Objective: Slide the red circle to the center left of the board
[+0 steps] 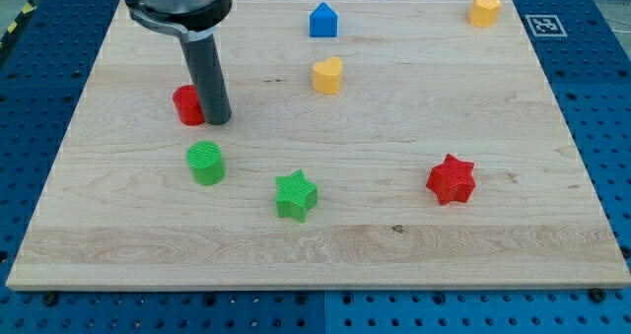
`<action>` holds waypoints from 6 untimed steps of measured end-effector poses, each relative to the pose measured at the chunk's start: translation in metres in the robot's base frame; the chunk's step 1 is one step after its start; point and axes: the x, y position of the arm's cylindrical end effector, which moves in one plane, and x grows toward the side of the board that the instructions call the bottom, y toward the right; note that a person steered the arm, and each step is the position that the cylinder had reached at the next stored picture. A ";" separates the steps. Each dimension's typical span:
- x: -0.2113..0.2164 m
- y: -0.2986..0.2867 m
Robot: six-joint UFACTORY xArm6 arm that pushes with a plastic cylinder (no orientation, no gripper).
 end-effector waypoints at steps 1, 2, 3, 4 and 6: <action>-0.001 -0.011; -0.003 -0.027; -0.011 -0.042; -0.024 -0.036; -0.034 -0.040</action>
